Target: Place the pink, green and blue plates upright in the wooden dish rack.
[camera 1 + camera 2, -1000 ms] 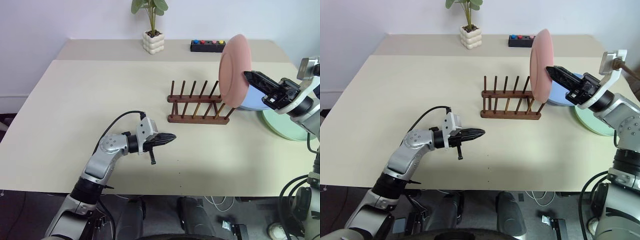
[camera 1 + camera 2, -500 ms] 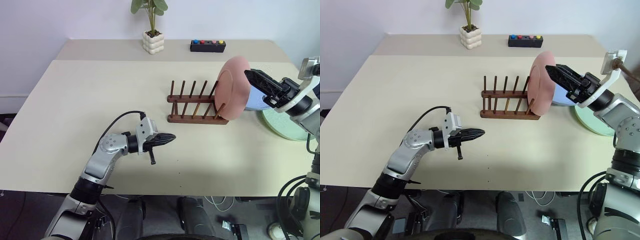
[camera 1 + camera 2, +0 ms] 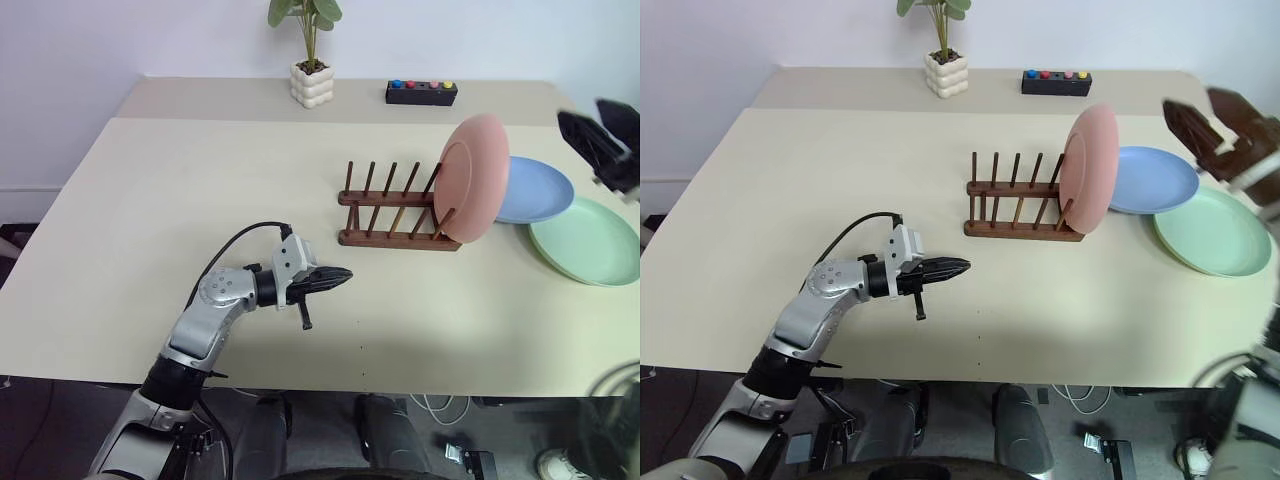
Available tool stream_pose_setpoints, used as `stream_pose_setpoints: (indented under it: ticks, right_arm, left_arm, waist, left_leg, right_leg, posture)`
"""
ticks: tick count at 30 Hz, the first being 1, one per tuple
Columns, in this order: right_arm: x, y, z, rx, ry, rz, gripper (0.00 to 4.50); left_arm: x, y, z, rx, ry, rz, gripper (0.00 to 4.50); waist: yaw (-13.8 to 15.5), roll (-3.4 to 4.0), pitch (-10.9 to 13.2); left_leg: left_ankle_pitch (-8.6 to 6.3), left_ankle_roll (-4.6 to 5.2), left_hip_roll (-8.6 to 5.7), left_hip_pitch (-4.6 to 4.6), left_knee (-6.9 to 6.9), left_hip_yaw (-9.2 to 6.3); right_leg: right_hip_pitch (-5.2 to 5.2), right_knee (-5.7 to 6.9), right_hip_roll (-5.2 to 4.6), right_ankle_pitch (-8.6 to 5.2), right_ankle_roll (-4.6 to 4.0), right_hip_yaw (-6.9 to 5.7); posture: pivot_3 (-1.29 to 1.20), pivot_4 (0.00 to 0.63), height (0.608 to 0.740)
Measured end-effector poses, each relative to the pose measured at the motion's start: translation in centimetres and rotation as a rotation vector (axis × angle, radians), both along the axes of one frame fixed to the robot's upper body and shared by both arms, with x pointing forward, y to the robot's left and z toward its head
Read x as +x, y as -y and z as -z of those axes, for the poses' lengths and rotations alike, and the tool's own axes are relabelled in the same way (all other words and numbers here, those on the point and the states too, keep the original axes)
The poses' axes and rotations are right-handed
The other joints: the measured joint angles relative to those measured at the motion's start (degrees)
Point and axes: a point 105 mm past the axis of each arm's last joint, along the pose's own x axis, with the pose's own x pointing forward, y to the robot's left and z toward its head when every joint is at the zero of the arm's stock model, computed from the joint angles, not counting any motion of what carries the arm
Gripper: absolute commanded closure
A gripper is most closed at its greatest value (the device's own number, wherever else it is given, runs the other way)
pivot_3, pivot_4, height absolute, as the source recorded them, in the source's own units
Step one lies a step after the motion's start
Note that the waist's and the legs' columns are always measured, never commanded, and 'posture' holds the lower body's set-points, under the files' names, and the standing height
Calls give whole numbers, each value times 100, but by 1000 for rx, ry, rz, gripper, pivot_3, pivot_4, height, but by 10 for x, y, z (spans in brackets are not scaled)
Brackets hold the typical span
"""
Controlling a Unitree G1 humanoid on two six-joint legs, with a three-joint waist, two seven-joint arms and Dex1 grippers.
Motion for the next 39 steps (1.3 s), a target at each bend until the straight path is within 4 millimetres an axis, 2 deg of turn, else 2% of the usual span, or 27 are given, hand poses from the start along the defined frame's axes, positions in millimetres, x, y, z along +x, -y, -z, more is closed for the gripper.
stream_pose_setpoints:
  ticks: [4,8,12,14,16,21,24,29,31,33,39]
  right_arm:
    - [-12,24,40,-175,-167,116,70]
    - [-17,33,77,-274,-328,131,70]
    - [-16,44,113,-480,-489,155,70]
    - [-17,51,133,-523,-563,163,70]
    - [-15,55,142,-534,-597,163,70]
    - [-8,56,147,-549,-634,119,70]
    - [-10,60,161,-545,-710,96,963]
    - [-9,62,164,-531,-740,76,3549]
    - [-9,62,163,-536,-737,72,4440]
    - [-7,62,156,-552,-715,66,4440]
    - [-19,64,160,-566,-737,65,4440]
  left_arm:
    - [-2,2,-2,0,6,14,4500]
    - [-3,6,-5,-4,15,39,4500]
    - [-3,10,-8,-9,24,56,4500]
    - [-3,10,-8,-9,23,57,4500]
    - [-3,10,-8,-9,22,57,4500]
    - [-3,11,-8,-12,21,56,4500]
    - [-4,9,-5,-11,13,50,4500]
    - [-4,8,-3,-8,7,46,4500]
    - [-4,8,-3,-8,8,46,4500]
    - [-4,9,-4,-10,8,47,4500]
    - [-5,10,-4,-13,7,54,4500]
  waist:
    - [-48,7,-4]
    - [-64,9,-5]
    - [-49,11,-6]
    - [-48,11,-6]
    - [-47,15,-5]
    - [-57,17,-5]
    - [-46,18,-5]
    - [-46,19,-5]
    - [-46,19,-5]
    - [-47,17,-5]
    - [-22,17,-5]
  left_leg:
    - [0,0,1,9,0,6]
    - [0,0,1,10,5,14]
    - [0,0,0,10,6,15]
    - [0,0,0,10,5,15]
    - [0,0,0,9,6,16]
    - [0,0,0,11,4,16]
    - [0,0,-1,10,6,16]
    - [0,0,-1,11,6,16]
    - [0,0,-1,11,6,16]
    - [0,0,-1,13,7,16]
    - [0,0,-1,14,7,15]
  right_leg:
    - [1,5,2,-8,-18,6]
    - [1,5,2,-9,-20,15]
    - [1,4,2,-9,-19,15]
    - [1,3,2,-8,-19,15]
    - [1,3,1,-8,-19,16]
    - [2,4,2,-7,-16,16]
    - [2,4,1,-7,-17,16]
    - [2,5,1,-7,-16,16]
    - [2,4,1,-6,-15,16]
    - [6,4,1,-6,-15,16]
    - [8,4,1,-6,-14,15]
  posture:
    - [0,150,730]
    - [0,150,730]
    - [0,150,730]
    - [0,150,730]
    - [0,150,730]
    - [0,150,730]
    - [0,150,730]
    - [0,150,730]
    - [0,150,730]
    - [0,150,730]
    - [0,150,730]
